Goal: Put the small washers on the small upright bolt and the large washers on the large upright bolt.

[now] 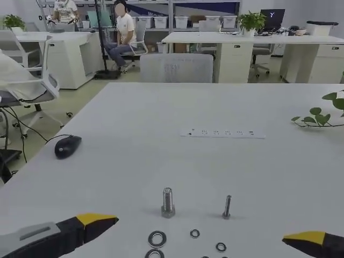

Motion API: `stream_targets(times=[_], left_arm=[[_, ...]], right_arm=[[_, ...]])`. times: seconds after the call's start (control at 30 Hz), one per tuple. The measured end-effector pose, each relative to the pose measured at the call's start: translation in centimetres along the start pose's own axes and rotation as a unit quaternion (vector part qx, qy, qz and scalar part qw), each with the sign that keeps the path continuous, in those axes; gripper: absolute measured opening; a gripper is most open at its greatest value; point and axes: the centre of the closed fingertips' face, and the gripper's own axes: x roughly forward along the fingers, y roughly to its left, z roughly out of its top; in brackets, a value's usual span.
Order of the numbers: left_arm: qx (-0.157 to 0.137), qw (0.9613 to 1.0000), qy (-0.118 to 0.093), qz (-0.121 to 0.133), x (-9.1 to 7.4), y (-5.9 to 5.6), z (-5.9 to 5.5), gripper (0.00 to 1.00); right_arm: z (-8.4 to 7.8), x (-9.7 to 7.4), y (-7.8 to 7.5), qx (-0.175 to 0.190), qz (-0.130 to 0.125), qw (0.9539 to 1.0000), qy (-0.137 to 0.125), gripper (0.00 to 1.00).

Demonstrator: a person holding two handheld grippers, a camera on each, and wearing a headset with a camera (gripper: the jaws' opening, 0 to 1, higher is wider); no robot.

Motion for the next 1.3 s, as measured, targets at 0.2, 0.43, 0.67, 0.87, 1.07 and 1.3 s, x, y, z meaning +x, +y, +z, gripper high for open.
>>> stream_targets(times=[0.2,0.43,0.67,0.87,1.07,1.3], left_arm=[[-0.003,1.0000,0.000,-0.001,0.1,0.0,-0.3,0.70],[-0.005,1.0000,-0.001,-0.004,0.2,0.0,-0.3,0.70],[-0.005,1.0000,0.004,-0.007,0.4,0.0,-0.4,0.70],[-0.006,0.9999,0.005,-0.010,0.5,-0.1,-0.4,0.70],[-0.006,0.9999,0.005,-0.012,0.5,-0.1,-0.3,0.70],[-0.004,0.9999,0.009,-0.012,0.5,0.0,-0.4,0.70]], right_arm=[[-0.1,0.0,-0.1,0.002,0.000,1.0000,0.002,0.54],[-0.6,-0.1,-0.1,0.006,-0.002,1.0000,0.007,0.53],[-0.8,-0.2,-0.1,0.011,-0.003,0.9999,0.005,0.53],[-1.0,-0.3,-0.1,0.013,-0.005,0.9999,0.005,0.53],[-1.0,-0.4,-0.2,0.013,-0.007,0.9999,0.006,0.53],[-1.1,-0.7,-0.4,0.013,-0.011,0.9998,0.008,0.53]])
